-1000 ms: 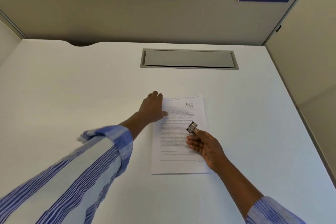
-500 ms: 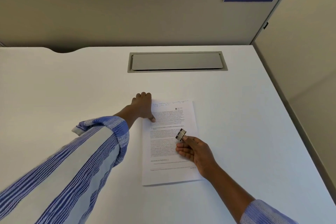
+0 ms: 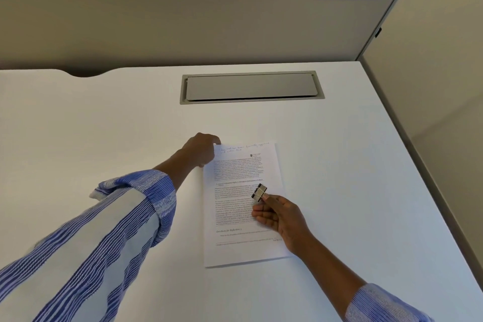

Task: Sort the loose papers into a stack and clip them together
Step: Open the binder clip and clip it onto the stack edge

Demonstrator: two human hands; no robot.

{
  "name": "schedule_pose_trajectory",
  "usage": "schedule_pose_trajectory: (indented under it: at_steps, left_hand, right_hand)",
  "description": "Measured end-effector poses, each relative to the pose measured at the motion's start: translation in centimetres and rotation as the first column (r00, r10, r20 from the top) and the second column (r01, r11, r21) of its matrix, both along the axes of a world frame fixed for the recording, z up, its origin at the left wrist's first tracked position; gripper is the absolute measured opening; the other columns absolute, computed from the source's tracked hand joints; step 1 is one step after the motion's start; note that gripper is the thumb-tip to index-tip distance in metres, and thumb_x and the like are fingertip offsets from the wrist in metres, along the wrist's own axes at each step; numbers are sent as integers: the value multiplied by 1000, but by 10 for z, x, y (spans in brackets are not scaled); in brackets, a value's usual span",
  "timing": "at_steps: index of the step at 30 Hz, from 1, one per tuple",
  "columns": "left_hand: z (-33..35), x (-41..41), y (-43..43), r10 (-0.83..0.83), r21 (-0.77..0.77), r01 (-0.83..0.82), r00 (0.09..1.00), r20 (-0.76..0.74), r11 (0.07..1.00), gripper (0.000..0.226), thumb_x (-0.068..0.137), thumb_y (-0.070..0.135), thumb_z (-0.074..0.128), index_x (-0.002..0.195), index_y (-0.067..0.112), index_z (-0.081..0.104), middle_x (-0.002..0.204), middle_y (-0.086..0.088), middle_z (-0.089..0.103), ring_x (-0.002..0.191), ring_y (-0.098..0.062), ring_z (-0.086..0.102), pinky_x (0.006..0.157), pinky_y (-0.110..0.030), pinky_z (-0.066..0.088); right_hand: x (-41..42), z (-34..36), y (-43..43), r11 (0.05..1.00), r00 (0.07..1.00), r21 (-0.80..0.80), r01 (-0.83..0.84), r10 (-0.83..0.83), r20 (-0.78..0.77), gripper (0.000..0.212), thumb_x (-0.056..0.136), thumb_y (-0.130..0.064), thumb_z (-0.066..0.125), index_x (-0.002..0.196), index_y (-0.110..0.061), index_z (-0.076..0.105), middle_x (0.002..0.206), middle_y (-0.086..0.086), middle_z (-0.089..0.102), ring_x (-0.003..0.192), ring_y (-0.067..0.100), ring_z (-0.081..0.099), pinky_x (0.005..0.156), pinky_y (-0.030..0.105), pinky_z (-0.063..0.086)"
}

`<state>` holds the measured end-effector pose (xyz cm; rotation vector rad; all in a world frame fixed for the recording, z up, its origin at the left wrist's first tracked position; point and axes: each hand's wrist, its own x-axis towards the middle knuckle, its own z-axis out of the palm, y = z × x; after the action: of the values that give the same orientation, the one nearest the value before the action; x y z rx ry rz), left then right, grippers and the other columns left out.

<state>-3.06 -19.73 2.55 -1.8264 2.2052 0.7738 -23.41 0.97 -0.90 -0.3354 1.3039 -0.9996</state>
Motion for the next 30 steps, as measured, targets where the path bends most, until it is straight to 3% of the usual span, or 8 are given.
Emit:
schedule_pose_trajectory:
  at_steps: [6,13,15,17,19,22,26,30]
  left_hand:
    - [-13,9,12,-80,-171,70,995,-51,983,48,93,-4,49,135,16,64,136,-9,65,119,-32,63,97,-42,54]
    - [-19,14,16,149,-142,-181,967,-207,973,27,91,1,56,113,10,69,110,-13,74,90,-31,71,79,-39,60]
    - [-17,15,19,451,63,-459,824,-344,886,11,88,-1,57,95,5,63,79,-15,74,62,-29,72,73,-42,64]
    - [-16,14,25,726,352,-640,535,-433,682,8,91,-5,58,84,-2,57,53,-14,68,41,-22,66,67,-40,62]
    - [-18,11,35,831,522,-668,289,-476,531,14,95,-6,54,81,-6,55,41,-13,63,33,-18,62,54,-32,60]
    - [-21,4,49,849,583,-673,131,-513,456,19,98,-7,49,79,-4,53,48,-17,66,40,-22,67,59,-33,60]
    - [-21,2,55,766,382,-748,254,-591,543,17,94,-5,49,81,4,57,63,-17,70,60,-32,75,72,-41,65]
    - [-2,11,57,582,97,-663,566,-583,743,20,88,-4,41,76,3,55,70,-19,72,54,-24,75,64,-37,65]
  right_hand:
    - [1,-2,2,1000,1000,-5,-6,6,-25,34,94,-27,68,112,2,68,101,24,76,92,34,75,89,42,60]
    - [3,-1,2,1000,999,1,-5,5,-40,34,94,-27,68,111,3,69,100,24,76,90,34,75,83,38,62]
    - [3,0,2,1000,999,5,0,0,-41,34,94,-26,69,111,3,69,99,24,76,89,34,75,80,37,63]
    - [4,0,2,1000,999,4,2,-2,-49,33,94,-26,69,111,3,69,99,24,76,88,33,75,78,35,63]
    - [4,0,2,1000,998,1,-3,3,-57,33,94,-27,69,110,3,69,99,23,76,88,33,75,77,34,63]
    - [5,2,3,1000,998,1,-10,10,-69,34,93,-27,70,110,3,70,99,23,76,88,32,76,76,34,63]
    - [8,10,5,997,986,-1,-76,75,-152,31,91,-30,72,106,-2,72,98,19,78,84,28,75,76,36,62]
    - [4,28,1,983,938,-45,-180,158,-308,26,87,-31,76,102,-10,73,97,12,79,80,23,75,73,36,61]
